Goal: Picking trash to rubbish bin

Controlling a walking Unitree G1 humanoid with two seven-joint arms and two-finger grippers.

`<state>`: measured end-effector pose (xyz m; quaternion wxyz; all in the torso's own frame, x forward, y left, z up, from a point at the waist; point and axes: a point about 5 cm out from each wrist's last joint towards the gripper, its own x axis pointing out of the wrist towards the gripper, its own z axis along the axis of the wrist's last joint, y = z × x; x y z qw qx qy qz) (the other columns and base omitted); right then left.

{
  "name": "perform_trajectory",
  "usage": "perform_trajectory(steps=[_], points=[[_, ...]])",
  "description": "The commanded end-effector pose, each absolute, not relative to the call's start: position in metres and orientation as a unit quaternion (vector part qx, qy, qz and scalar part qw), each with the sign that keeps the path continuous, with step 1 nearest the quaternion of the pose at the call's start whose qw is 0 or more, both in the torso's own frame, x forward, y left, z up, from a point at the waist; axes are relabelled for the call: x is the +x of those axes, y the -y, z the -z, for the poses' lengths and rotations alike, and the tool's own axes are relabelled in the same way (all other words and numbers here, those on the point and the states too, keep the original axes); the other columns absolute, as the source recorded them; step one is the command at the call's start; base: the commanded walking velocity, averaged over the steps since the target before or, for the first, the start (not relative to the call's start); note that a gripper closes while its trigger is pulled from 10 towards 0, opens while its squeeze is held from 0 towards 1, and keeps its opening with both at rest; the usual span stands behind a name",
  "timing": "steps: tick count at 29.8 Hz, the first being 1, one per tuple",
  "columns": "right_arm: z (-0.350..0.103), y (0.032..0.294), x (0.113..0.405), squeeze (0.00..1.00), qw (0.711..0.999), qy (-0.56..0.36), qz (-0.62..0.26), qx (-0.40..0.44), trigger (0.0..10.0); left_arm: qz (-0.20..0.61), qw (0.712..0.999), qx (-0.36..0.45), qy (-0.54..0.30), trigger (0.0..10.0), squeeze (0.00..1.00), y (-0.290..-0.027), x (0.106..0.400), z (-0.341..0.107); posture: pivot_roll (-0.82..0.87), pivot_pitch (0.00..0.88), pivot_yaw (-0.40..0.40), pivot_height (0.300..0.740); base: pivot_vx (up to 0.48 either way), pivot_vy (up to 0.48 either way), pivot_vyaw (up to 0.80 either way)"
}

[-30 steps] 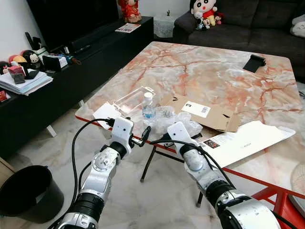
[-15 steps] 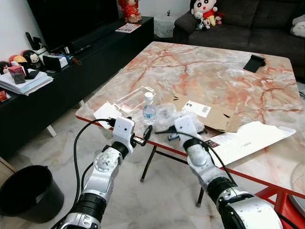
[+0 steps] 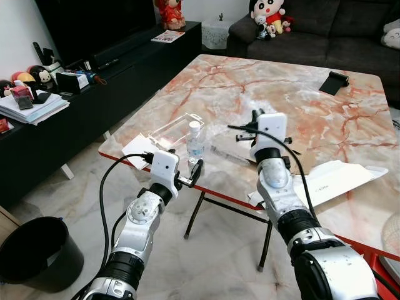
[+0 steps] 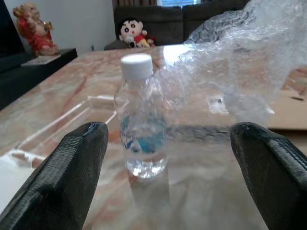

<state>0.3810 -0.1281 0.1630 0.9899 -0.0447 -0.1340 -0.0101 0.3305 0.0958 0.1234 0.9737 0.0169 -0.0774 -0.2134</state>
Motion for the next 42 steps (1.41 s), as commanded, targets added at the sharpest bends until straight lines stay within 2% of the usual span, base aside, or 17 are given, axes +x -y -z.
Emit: perform_trajectory(steps=[1,4,8,12,19,42], points=[[-0.175,0.125,0.382,0.0,0.986,0.162,0.008,-0.031,10.0,0.209,0.974,0.008,0.086,10.0,0.0,-0.096,0.333,-0.128,0.04,0.0,0.022,0.74,0.0,0.0,0.0],[-0.184,0.127,0.378,0.0,0.98,0.198,0.011,-0.003,10.0,0.204,0.975,0.008,0.092,10.0,0.0,-0.095,0.334,-0.131,0.03,0.0,0.022,0.74,0.0,0.0,0.0],[-0.185,0.127,0.378,0.0,0.98,0.2,0.01,0.003,10.0,0.203,0.975,0.008,0.093,10.0,0.0,-0.095,0.335,-0.131,0.03,0.0,0.022,0.74,0.0,0.0,0.0],[-0.192,0.125,0.371,0.0,0.97,0.236,0.004,0.056,10.0,0.159,0.979,0.012,0.125,10.0,0.0,-0.103,0.34,-0.143,0.01,0.0,0.027,0.74,0.0,0.0,0.0],[-0.184,0.127,0.363,0.0,0.97,0.236,0.008,0.049,10.0,0.132,0.981,0.009,0.144,10.0,0.0,-0.108,0.345,-0.154,0.0,0.0,0.032,0.74,0.0,0.0,0.0],[-0.165,0.148,0.355,0.0,0.978,0.205,0.028,0.024,10.0,0.127,0.98,0.022,0.151,10.0,0.0,-0.11,0.345,-0.152,-0.01,0.0,0.043,0.74,0.0,0.0,0.0]])
